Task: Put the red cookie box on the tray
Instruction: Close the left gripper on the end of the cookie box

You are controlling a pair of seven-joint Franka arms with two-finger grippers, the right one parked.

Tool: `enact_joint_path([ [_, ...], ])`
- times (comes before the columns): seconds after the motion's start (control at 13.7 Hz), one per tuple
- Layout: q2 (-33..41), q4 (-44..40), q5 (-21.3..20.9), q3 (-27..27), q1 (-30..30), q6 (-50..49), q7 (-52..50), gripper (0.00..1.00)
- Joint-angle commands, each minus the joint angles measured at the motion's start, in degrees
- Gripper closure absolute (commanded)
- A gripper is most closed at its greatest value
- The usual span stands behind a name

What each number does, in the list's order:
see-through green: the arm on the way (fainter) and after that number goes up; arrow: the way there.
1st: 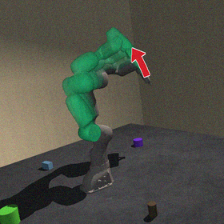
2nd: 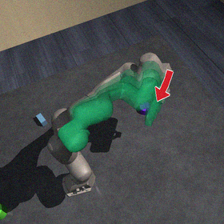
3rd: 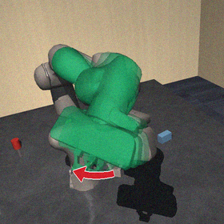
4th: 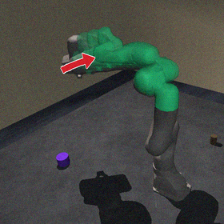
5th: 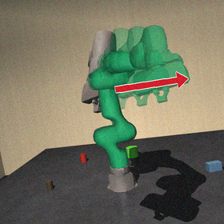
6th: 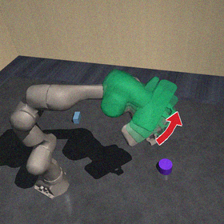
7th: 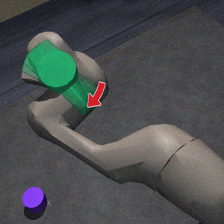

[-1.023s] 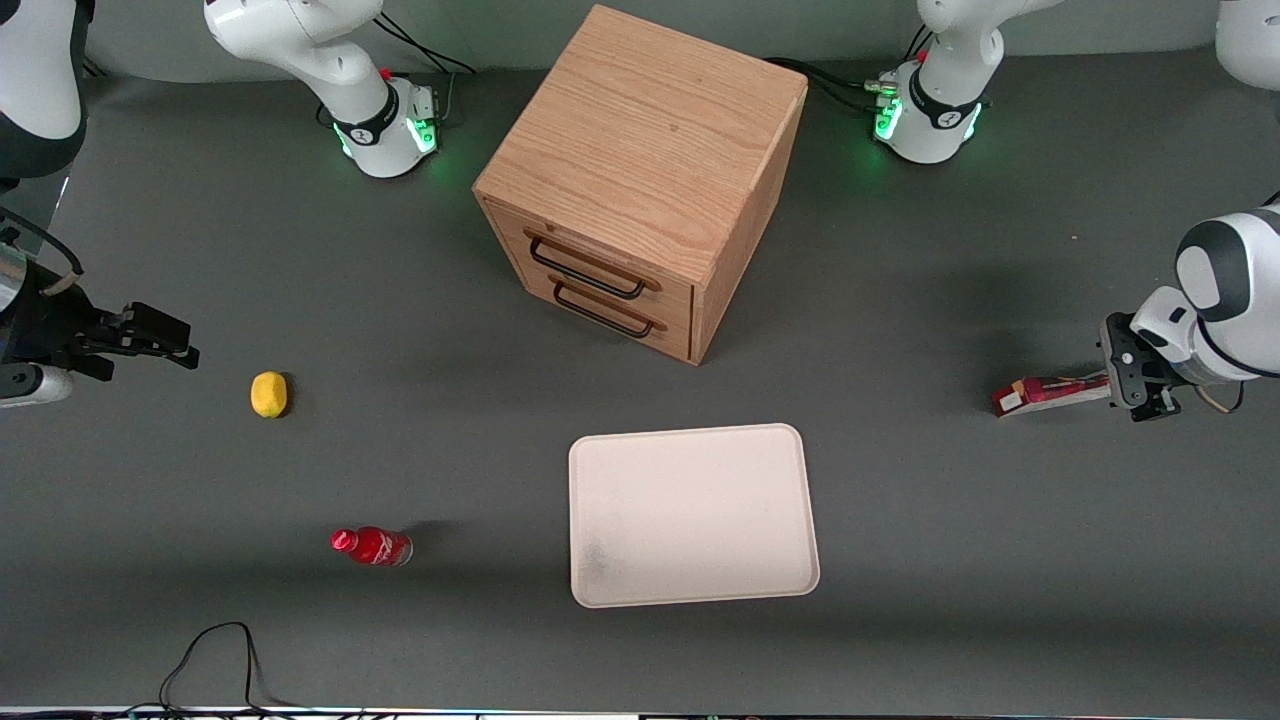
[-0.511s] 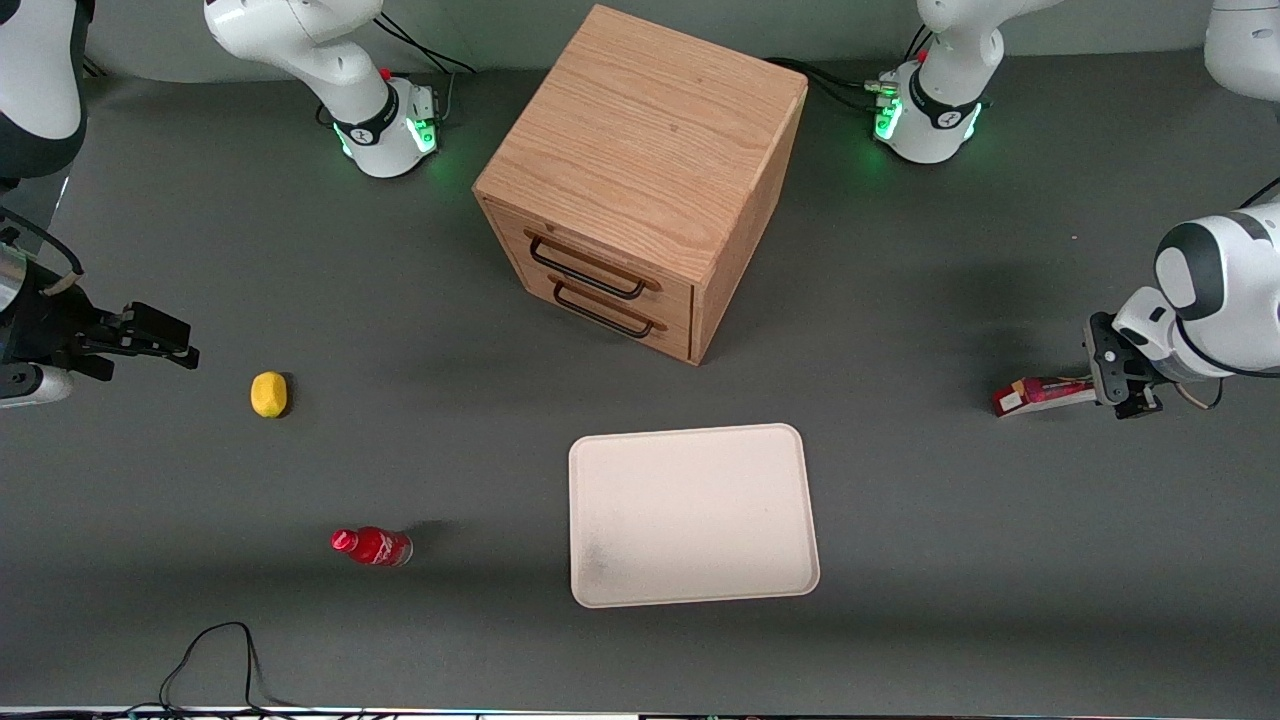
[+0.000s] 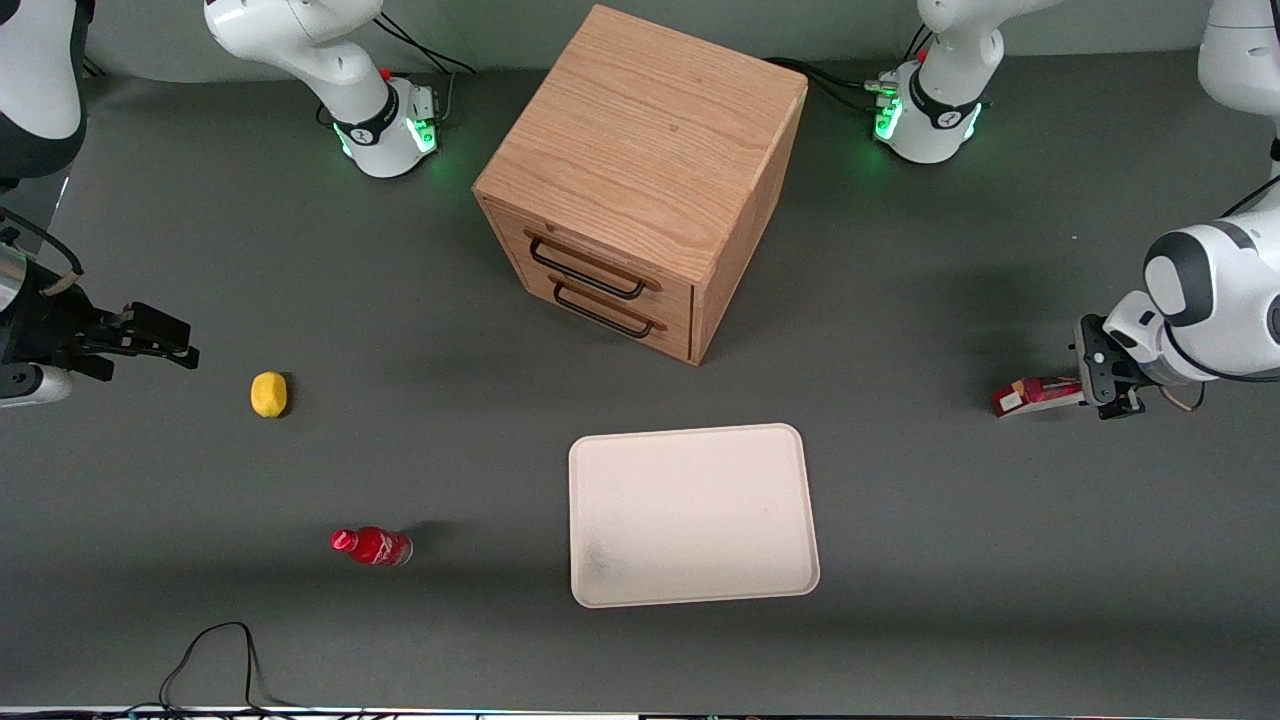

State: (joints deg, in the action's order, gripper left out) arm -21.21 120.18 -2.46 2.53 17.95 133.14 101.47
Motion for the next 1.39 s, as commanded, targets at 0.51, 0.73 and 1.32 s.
enact_joint_path([
  [0.51,-0.24,0.32,2.98,0.11,1.56,1.07,3.2,1.0],
  [0.73,-0.24,0.32,2.98,0.11,1.56,0.9,3.2,1.0],
  [1.32,3.54,-6.69,2.98,0.28,1.03,-7.78,2.5,1.0],
])
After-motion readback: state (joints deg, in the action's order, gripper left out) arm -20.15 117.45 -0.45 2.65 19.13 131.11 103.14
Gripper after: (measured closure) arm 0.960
